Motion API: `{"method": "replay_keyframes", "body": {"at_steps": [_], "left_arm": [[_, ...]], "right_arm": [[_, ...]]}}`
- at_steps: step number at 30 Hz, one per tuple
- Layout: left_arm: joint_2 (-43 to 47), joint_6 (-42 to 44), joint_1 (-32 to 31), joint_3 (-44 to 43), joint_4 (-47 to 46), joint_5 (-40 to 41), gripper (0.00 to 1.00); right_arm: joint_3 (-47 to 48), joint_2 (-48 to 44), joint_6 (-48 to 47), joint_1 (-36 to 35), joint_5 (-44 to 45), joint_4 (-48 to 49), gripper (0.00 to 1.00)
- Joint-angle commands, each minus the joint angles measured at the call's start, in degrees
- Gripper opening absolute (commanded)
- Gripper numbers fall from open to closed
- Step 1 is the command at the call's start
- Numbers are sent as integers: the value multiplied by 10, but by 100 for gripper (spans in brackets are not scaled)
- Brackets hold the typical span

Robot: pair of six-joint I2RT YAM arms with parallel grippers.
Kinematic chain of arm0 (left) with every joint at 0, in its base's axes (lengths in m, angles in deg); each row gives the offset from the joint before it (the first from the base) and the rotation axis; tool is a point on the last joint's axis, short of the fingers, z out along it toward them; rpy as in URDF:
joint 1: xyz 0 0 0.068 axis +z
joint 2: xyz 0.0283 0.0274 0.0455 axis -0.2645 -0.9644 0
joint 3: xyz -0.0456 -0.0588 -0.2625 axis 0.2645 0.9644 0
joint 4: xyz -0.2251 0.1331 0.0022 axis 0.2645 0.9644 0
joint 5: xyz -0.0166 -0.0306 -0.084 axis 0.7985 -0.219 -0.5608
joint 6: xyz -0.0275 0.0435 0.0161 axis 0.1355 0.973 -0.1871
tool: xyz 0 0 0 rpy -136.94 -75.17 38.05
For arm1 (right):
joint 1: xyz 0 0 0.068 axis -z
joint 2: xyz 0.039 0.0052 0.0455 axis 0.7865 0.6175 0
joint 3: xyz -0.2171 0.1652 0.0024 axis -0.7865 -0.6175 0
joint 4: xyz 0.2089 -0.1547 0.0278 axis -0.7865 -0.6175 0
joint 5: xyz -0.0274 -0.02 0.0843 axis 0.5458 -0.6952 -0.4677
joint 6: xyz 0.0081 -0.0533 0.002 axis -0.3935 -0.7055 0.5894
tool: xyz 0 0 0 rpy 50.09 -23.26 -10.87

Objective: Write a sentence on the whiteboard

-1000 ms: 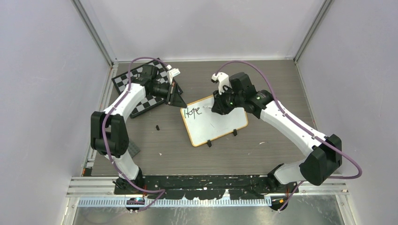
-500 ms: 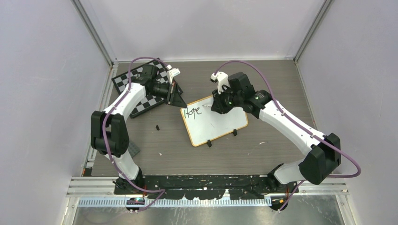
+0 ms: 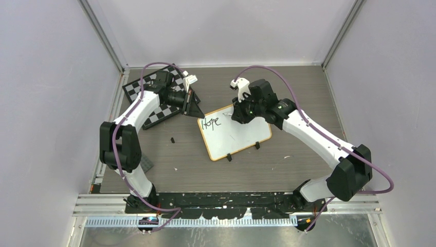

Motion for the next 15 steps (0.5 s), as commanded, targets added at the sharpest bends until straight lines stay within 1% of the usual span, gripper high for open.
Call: {"method": "replay_keyframes", "body": {"at_steps": [1,10,15], "left_arm": [[-15,11,-11,-9,6,28,0],[-16,16,-11,-11,11,31,0],[-15,20,-11,-10,15,33,0]], "right_arm": [[6,6,-1,-2,17,18,0],[1,5,-5,-2,14,-3,0],[-18,-3,-9,-2,0,-14,0]]}}
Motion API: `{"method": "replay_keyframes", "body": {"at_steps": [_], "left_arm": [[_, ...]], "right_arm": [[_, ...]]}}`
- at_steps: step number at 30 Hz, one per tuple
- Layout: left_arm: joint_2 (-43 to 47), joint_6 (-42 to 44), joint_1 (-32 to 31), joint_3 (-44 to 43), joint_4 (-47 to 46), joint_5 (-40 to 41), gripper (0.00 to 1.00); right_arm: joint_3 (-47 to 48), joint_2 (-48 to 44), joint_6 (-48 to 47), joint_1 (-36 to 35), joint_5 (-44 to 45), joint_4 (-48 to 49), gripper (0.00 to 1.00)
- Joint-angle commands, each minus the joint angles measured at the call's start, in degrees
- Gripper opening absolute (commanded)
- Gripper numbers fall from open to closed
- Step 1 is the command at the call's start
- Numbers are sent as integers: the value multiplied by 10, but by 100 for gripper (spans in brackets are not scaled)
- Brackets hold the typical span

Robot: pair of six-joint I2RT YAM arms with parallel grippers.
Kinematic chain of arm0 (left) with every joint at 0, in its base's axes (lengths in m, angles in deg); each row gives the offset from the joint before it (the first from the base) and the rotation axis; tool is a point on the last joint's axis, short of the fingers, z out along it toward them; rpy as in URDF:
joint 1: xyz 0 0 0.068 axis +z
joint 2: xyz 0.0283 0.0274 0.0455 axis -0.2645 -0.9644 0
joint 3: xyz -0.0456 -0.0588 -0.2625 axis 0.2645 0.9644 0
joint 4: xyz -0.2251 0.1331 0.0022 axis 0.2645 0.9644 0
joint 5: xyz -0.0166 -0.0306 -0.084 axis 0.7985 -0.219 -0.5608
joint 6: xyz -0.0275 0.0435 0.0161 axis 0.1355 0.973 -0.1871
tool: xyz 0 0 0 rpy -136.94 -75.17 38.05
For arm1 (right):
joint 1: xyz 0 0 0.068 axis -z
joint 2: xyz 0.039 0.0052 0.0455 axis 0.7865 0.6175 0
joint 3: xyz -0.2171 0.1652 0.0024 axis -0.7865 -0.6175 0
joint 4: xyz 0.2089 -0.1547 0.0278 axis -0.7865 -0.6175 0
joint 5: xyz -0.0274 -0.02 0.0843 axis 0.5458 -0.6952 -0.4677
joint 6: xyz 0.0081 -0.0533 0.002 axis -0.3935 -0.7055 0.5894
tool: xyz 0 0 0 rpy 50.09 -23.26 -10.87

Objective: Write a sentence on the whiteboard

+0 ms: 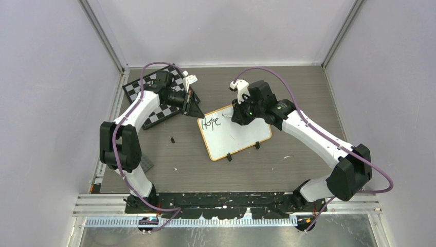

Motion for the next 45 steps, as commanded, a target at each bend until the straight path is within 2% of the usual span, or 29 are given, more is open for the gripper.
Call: {"method": "replay_keyframes", "body": {"at_steps": [1,15,31,45], "left_arm": [[-14,16,-11,-9,12,31,0],[-14,13,-12,-7,13,30,0],[-14,16,-13,-8,16,27,0],[-15,16,-13,-9,16,27,0]], "right_arm": [[-17,-6,-9,-2,-3,-14,0],[-10,-27,-28,-1,22,-26,0],[19,-21,-18,-2,-4,-16,0],[9,-21,-23,7,40,-12,0]]}}
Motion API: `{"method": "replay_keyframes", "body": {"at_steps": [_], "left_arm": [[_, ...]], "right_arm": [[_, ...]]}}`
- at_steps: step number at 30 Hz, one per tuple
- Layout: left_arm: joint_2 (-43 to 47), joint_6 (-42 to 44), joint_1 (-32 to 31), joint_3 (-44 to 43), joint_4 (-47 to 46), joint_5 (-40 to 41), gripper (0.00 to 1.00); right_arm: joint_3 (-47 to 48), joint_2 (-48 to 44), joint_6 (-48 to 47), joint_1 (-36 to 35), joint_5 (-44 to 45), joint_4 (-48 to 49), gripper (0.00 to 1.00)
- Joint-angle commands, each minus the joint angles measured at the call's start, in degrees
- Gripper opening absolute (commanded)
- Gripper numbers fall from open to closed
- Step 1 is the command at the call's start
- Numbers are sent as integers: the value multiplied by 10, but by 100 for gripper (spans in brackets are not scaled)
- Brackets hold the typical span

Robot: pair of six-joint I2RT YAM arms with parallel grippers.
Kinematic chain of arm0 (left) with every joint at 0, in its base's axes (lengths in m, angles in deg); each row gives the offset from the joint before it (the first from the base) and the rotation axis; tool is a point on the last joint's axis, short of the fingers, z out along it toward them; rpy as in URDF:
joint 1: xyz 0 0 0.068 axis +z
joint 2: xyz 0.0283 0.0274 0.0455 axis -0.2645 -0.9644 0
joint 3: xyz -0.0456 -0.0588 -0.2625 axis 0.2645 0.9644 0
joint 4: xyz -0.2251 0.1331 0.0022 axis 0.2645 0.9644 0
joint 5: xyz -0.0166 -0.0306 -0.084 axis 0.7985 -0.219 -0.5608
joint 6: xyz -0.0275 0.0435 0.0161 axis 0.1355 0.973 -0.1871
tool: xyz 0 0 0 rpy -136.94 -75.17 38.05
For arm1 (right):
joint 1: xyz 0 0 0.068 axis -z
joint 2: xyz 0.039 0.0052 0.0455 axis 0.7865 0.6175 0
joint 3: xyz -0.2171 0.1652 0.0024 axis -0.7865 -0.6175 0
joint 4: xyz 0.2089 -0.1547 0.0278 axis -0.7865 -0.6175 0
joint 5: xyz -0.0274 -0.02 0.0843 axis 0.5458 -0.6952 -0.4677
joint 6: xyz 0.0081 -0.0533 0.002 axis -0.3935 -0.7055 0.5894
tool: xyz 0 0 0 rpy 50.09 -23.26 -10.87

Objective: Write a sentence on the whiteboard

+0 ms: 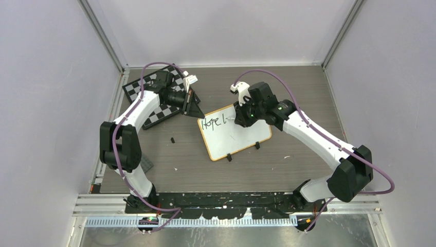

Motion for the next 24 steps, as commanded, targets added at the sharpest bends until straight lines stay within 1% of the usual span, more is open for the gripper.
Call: {"method": "replay_keyframes", "body": {"at_steps": [1,7,14,24], "left_arm": [[-15,15,-12,-8,11,29,0],[-17,15,-12,-9,11,28,0],[-17,15,-12,-11,12,28,0],[-21,15,-13,-12,11,29,0]], "right_arm": [[14,-15,-4,8,23,25,0],[12,-12,4,8,18,26,0],[4,-5,5,7,-9,17,0],[-17,-13,1,3,-16,8,0]]}}
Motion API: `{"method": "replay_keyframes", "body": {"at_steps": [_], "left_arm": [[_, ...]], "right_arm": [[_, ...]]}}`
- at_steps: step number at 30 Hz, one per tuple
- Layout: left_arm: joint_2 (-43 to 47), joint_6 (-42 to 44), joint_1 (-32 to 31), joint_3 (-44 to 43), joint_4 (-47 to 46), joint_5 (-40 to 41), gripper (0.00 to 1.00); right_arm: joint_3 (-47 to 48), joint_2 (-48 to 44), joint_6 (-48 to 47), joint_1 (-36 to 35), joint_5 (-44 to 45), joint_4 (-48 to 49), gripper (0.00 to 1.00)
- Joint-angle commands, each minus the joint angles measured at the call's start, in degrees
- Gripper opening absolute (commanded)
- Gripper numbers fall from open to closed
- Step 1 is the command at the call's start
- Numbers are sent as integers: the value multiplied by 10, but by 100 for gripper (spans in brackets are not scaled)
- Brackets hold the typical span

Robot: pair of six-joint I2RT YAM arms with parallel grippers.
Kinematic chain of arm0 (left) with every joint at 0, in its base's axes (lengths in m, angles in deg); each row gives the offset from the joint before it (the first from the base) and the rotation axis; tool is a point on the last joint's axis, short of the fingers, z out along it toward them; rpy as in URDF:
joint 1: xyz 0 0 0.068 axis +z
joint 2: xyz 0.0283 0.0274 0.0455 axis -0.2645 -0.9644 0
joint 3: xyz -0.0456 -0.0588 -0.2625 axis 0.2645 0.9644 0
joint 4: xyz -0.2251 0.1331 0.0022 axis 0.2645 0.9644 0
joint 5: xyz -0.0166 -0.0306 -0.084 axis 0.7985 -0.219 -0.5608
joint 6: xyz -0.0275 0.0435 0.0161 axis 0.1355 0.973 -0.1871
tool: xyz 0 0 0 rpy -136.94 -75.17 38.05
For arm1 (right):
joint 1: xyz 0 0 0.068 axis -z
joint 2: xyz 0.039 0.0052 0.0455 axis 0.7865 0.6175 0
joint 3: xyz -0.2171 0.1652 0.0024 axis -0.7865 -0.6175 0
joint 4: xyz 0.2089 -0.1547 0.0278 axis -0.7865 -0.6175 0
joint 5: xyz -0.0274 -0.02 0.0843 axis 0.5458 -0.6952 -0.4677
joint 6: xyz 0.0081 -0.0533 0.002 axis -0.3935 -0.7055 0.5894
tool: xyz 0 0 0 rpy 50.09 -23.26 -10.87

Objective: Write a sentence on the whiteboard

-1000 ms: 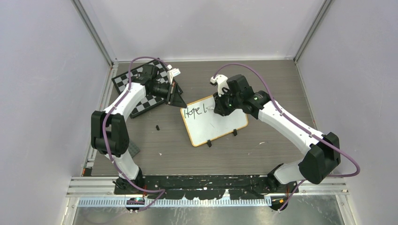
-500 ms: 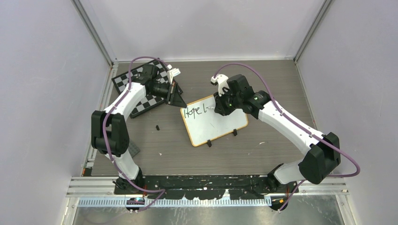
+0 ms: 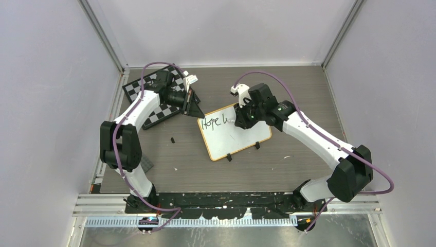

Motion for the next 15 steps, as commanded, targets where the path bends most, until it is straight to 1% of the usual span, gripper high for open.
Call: {"method": "replay_keyframes", "body": {"at_steps": [1,7,15], "left_arm": [[-17,14,-13,-7,9,28,0],[-17,15,-13,-8,9,28,0],[-16,15,-14,-8,9,27,0]], "right_arm": [[-8,-14,-3,-1,-4,7,0],[0,-18,-3,-2,-3,5,0],[53,-26,-6,-1,-15,-11,0]]}}
